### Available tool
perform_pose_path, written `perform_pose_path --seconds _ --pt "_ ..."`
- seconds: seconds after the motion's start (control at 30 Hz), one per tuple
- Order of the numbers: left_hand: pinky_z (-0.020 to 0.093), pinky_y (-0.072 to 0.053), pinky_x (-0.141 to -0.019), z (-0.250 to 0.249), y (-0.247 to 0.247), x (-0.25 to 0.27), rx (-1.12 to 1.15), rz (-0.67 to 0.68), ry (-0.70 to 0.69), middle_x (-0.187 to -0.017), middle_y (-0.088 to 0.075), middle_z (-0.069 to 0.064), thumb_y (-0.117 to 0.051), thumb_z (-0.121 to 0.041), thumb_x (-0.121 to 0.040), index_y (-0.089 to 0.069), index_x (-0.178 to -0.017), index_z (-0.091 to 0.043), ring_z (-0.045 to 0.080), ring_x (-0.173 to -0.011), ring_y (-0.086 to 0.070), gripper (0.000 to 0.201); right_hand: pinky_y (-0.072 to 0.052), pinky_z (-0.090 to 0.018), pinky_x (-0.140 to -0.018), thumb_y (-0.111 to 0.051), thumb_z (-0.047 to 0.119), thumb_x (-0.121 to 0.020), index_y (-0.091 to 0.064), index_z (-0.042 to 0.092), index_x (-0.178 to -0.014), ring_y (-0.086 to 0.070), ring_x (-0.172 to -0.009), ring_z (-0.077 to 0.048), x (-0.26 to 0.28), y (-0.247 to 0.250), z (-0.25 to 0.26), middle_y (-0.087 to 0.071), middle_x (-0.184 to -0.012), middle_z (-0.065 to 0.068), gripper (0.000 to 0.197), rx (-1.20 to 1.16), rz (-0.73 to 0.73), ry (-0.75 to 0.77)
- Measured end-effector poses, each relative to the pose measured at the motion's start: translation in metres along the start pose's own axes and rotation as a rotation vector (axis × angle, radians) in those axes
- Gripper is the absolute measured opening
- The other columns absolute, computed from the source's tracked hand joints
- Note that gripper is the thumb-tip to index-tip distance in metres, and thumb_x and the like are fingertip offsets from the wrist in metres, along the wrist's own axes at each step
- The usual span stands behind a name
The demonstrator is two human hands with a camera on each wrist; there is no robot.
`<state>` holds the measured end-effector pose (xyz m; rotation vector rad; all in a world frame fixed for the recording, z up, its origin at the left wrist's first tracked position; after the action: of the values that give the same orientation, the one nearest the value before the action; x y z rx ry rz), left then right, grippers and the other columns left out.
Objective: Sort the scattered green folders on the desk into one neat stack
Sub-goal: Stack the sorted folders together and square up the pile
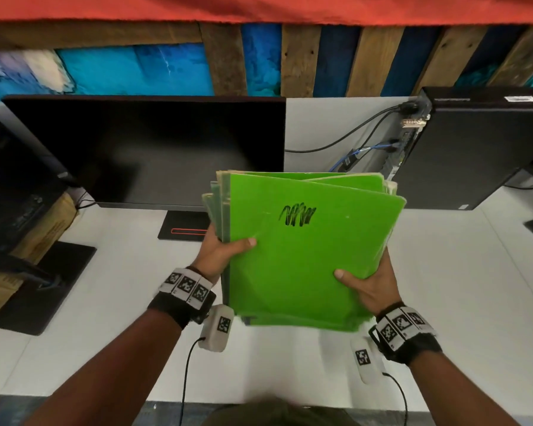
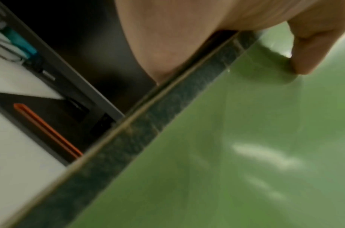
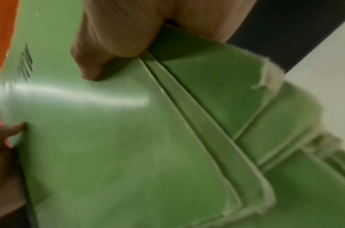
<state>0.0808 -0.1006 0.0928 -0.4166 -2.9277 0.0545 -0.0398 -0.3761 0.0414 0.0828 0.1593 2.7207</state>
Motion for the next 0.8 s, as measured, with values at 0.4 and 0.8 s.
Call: perform_pose_path --seconds 0.4,0.8 --pt "0.030 -0.047 -0.100 -0.027 0.052 0.018 -0.072 0.134 -0.091 -0.131 -0.060 -0.011 -0.089 -0.052 -0.049 -0.032 -0.143 -0.032 0.013 -0.124 -0.055 0.111 -0.049 -0.033 -0.096 -0.068 0.053 -0.076 -0.039 0.001 -0.132 -0.060 -0.108 -0.009 -0.014 -0.038 0.053 -0.064 -0.115 0.010 0.082 -0.060 0.014 0.148" --pt "0.056 -0.038 -0.107 -0.047 0.034 0.015 0.212 -0.088 -0.101 -0.123 -0.062 -0.002 -0.065 -0.054 -0.076 -0.054 -0.124 -0.039 0.027 -0.120 -0.056 0.052 -0.049 -0.034 -0.085 -0.045 0.041 -0.096 -0.071 0.017 -0.093 -0.069 -0.085 -0.013 -0.015 -0.054 0.084 -0.073 -0.092 0.000 0.035 -0.330 -0.187 -0.100"
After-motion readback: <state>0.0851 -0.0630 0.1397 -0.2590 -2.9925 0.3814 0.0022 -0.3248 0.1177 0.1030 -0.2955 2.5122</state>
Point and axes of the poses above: each hand's wrist, its own x-axis away from the middle knuckle, its own y-axis out of the back of the hand, z = x × y, the point moved 1 cm from there along -x, towards the middle knuckle
